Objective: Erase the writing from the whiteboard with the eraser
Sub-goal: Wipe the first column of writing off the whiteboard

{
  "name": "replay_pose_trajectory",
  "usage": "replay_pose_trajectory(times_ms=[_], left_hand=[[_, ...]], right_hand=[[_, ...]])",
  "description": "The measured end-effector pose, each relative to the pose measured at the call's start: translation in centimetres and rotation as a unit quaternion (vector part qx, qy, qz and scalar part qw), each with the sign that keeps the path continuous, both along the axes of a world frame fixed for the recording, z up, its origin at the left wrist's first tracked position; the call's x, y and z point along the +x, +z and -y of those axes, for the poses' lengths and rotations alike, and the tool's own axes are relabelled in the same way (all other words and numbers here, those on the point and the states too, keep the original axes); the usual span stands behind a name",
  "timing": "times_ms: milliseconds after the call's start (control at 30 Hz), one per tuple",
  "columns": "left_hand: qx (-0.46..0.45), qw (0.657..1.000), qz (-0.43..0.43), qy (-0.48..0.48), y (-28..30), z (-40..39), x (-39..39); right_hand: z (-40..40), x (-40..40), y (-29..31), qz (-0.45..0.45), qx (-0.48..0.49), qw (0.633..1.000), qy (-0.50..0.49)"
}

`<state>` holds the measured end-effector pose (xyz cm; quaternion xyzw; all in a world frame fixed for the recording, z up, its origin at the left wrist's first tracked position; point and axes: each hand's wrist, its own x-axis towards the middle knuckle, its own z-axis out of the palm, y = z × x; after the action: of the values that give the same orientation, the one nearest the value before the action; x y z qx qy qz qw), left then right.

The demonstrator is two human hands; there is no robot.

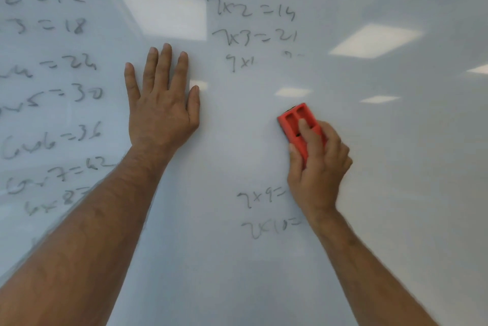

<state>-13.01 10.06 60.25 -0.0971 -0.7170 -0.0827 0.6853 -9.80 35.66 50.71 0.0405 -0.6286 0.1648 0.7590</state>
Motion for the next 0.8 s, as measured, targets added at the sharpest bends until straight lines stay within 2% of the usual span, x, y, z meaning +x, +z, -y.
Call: replay_pose_trajectory(times_ms=[200, 333, 400, 467, 600, 800], left_hand=[[0.004, 1.000, 0.000, -0.003, -0.5, -0.3, 0.1], [-0.001, 1.000, -0.004, -0.009, -0.7, -0.1, 0.0], [-0.003, 1.000, -0.009, -0.013, -0.8, -0.1, 0.0], [-0.001, 1.000, -0.012, -0.014, -0.8, 0.0, 0.0], [0.001, 1.000, -0.012, -0.011, -1.0, 0.0, -0.1], [0.001, 1.000, -0.009, -0.001, -1.2, -0.3, -0.2]], right_hand=[[6.2, -0.4, -8.0, 0.032, 0.223, 0.974, -0.013], [5.3, -0.6, -9.4, 0.032, 0.307, 0.951, -0.026], [3.5, -0.4, -8.7, 0.028, 0.313, 0.949, -0.034], [1.1, -0.1, -7.6, 0.026, 0.256, 0.966, -0.036], [-4.1, 0.6, -6.4, 0.027, 0.050, 0.998, -0.021], [-3.9, 0.4, -7.4, 0.036, -0.153, 0.987, 0.046]])
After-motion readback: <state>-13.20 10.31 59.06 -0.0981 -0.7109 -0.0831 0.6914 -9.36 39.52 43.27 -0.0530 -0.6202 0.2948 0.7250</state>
